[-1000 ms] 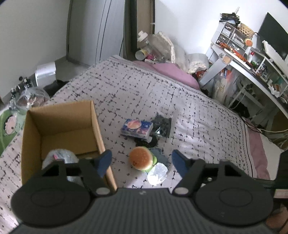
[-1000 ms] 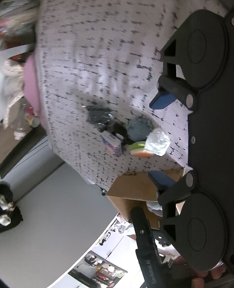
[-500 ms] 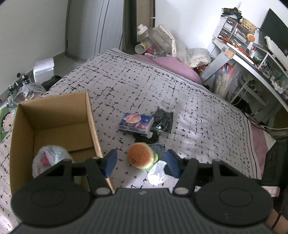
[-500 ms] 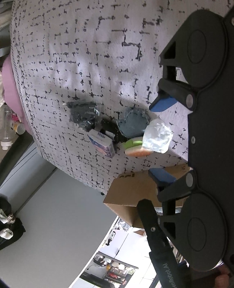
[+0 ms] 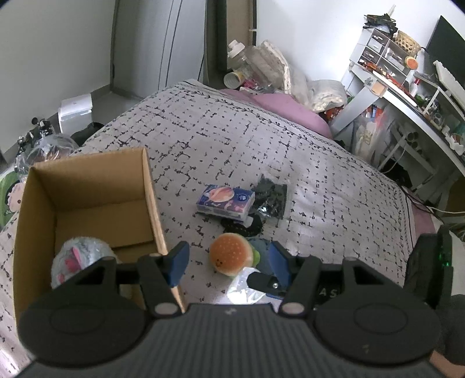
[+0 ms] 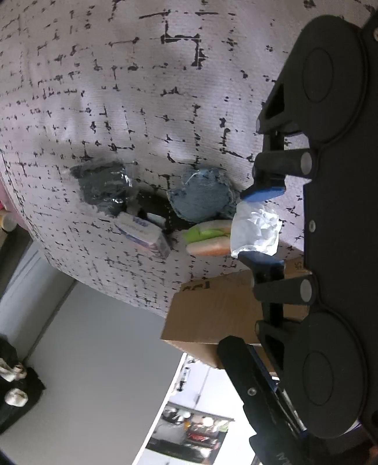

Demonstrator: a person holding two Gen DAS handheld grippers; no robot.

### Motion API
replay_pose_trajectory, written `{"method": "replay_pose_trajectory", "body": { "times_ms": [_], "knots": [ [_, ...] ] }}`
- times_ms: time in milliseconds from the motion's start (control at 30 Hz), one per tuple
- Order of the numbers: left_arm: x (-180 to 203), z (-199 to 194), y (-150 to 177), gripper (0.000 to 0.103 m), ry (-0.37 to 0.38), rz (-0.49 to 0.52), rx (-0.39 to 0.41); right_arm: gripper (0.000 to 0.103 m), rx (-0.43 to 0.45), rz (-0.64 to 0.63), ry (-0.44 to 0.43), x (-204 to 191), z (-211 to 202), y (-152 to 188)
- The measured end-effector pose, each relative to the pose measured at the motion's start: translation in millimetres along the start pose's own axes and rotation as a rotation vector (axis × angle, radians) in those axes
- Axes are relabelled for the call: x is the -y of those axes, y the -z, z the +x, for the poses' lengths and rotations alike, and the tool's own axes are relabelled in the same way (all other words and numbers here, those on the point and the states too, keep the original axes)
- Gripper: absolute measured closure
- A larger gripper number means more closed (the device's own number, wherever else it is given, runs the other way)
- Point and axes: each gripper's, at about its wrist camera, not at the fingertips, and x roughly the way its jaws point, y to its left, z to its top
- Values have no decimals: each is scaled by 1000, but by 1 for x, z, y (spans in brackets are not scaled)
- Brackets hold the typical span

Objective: Organize soft objects
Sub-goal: 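Grasp the burger plush with the left gripper while the right gripper holds the plastic bag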

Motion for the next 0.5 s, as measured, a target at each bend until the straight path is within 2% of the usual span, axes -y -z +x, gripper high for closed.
{"method": "replay_pose_trajectory", "body": {
  "times_ms": [500],
  "knots": [
    [32, 20, -5, 40, -17, 96, -29, 67, 93, -51, 63, 16, -39, -15]
  ]
}}
